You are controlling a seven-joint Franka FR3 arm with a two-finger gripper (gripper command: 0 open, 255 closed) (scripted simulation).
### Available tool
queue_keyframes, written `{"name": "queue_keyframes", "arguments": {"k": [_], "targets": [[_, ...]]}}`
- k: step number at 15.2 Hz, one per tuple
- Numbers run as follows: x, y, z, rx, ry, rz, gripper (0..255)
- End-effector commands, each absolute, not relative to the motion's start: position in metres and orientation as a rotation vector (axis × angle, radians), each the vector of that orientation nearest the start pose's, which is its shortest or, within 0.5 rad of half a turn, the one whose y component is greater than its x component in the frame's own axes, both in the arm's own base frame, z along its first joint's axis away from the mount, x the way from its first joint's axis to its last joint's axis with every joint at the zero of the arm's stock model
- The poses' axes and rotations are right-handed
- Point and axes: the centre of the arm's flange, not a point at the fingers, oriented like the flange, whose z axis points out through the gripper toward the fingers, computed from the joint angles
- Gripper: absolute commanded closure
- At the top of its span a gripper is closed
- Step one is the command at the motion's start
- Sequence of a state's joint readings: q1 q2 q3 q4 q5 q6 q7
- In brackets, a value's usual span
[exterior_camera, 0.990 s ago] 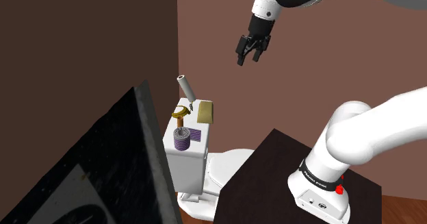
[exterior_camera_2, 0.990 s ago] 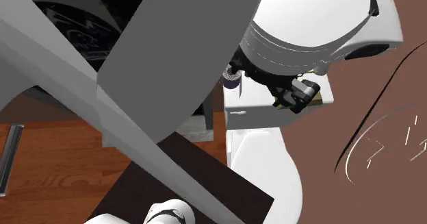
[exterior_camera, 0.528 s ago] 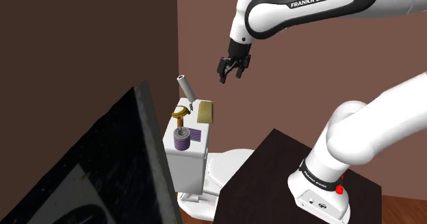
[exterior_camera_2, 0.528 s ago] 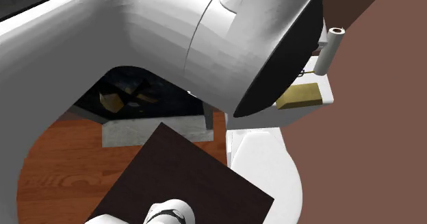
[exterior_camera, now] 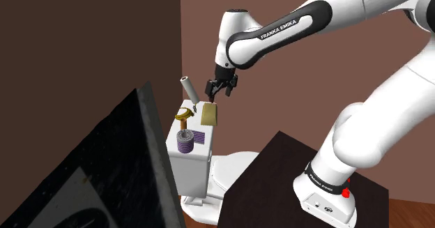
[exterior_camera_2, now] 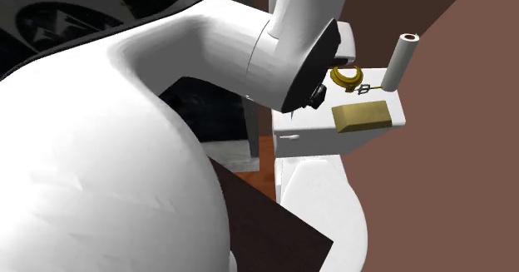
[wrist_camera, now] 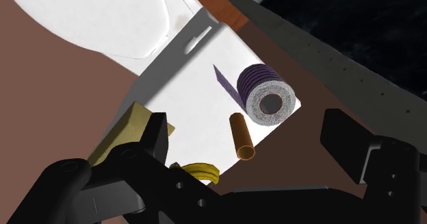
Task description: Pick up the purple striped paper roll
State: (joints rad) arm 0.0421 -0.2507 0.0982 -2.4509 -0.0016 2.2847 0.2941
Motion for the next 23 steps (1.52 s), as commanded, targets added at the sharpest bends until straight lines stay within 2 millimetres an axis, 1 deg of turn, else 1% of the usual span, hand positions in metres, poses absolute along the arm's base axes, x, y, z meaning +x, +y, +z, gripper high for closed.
{"name": "queue_keyframes", "arguments": {"k": [1,20,23], "targets": [[0.465,0.075,0.380,-3.138,0.247,-0.128,0],[0.572,0.151,0.162,-3.168,0.276,-0.035,0],[0.572,0.151,0.146,-3.168,0.276,-0.035,0]]}}
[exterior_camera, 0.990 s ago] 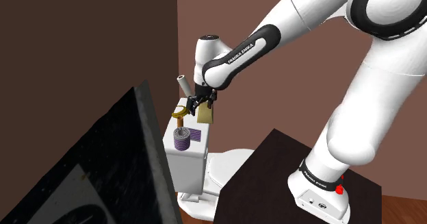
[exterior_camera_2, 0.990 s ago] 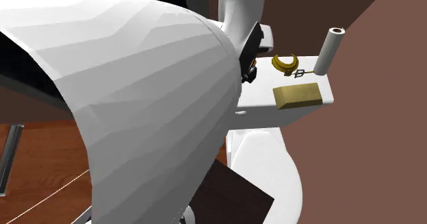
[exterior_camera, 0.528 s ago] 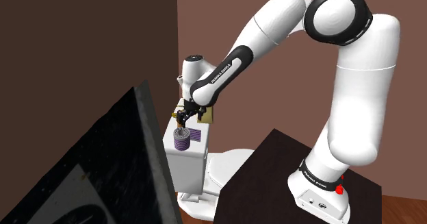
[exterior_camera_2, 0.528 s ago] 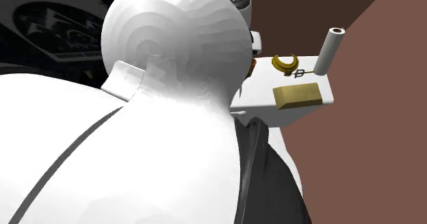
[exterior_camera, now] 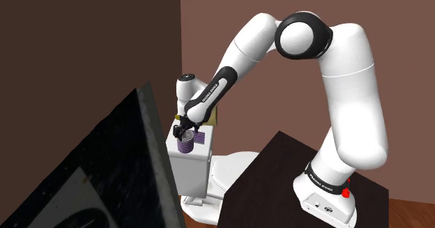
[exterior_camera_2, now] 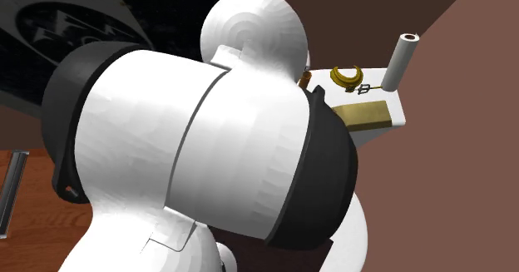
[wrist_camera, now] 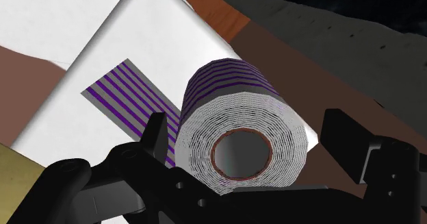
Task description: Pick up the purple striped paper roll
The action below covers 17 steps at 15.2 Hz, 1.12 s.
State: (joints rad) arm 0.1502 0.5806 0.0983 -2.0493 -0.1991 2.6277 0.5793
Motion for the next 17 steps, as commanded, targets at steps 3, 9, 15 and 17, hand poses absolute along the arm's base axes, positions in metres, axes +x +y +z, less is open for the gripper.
{"name": "queue_keyframes", "arguments": {"k": [3,9,15,17], "targets": [[0.572,0.151,0.130,-3.168,0.276,-0.035,0],[0.572,0.151,0.121,-3.168,0.276,-0.035,255],[0.572,0.150,0.121,-3.168,0.276,-0.035,255],[0.572,0.151,0.122,-3.168,0.276,-0.035,255]]}}
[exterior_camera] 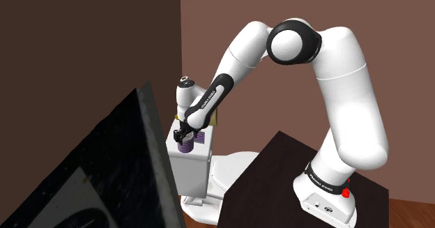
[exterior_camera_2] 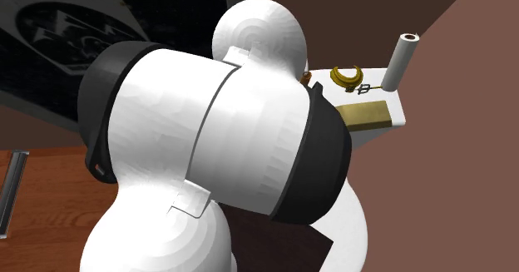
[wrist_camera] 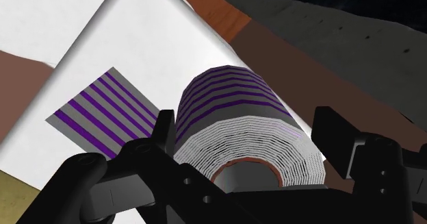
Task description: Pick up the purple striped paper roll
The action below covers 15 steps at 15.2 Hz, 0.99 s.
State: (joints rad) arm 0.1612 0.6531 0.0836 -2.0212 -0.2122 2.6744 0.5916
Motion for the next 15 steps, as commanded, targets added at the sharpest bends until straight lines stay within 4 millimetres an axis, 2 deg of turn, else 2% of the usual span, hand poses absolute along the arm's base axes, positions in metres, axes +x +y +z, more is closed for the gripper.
{"name": "queue_keyframes", "arguments": {"k": [1,15], "targets": [[0.572,0.151,0.127,-3.168,0.276,-0.035,255],[0.572,0.151,0.201,-3.168,0.276,-0.035,255]]}}
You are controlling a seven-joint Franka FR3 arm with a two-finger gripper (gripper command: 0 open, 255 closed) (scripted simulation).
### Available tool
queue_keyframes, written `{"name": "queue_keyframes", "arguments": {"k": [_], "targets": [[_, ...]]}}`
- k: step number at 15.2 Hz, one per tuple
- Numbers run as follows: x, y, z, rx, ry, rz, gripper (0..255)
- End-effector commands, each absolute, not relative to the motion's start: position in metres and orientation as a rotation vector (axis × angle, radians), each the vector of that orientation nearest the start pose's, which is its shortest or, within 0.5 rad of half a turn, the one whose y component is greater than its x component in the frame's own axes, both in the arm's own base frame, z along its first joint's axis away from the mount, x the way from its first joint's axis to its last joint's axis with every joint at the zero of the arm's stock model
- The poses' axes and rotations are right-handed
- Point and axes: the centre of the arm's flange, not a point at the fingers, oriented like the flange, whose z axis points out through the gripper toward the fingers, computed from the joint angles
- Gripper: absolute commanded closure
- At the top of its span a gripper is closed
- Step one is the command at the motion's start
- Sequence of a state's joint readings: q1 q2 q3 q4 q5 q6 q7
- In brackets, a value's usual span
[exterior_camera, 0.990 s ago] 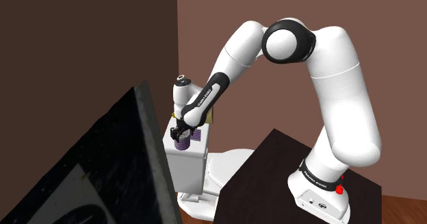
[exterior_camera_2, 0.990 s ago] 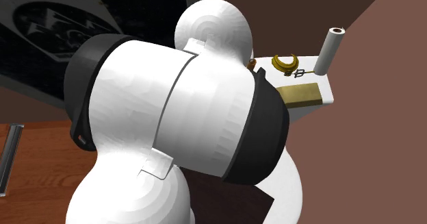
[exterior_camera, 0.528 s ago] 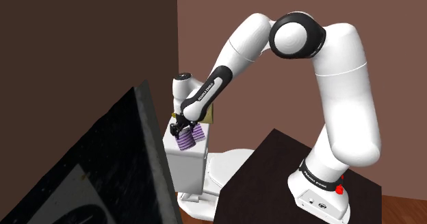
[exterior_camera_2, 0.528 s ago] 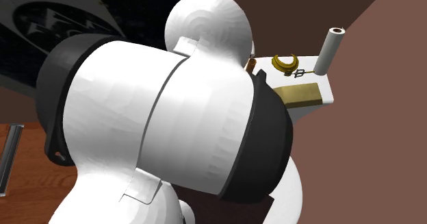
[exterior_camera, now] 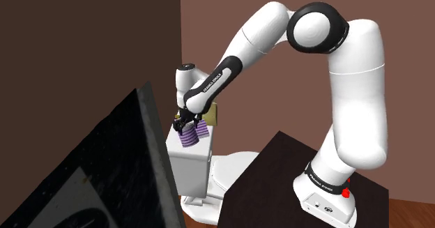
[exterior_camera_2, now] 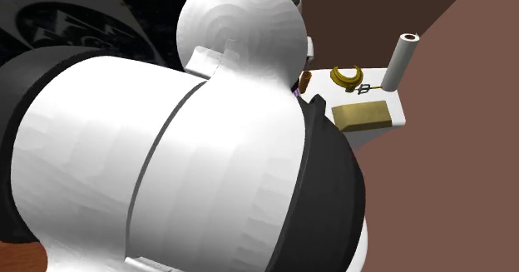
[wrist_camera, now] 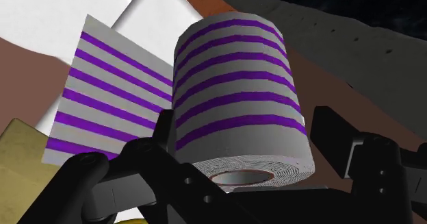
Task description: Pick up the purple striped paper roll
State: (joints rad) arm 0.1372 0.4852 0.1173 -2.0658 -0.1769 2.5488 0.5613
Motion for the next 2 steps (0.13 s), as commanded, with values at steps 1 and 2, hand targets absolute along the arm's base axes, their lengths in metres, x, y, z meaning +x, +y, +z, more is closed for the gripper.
{"name": "queue_keyframes", "arguments": {"k": [1,2], "targets": [[0.5720,0.1511,0.2016,-3.168,0.276,-0.035,255],[0.5720,0.1511,0.2016,-3.168,0.276,-0.035,255]]}}
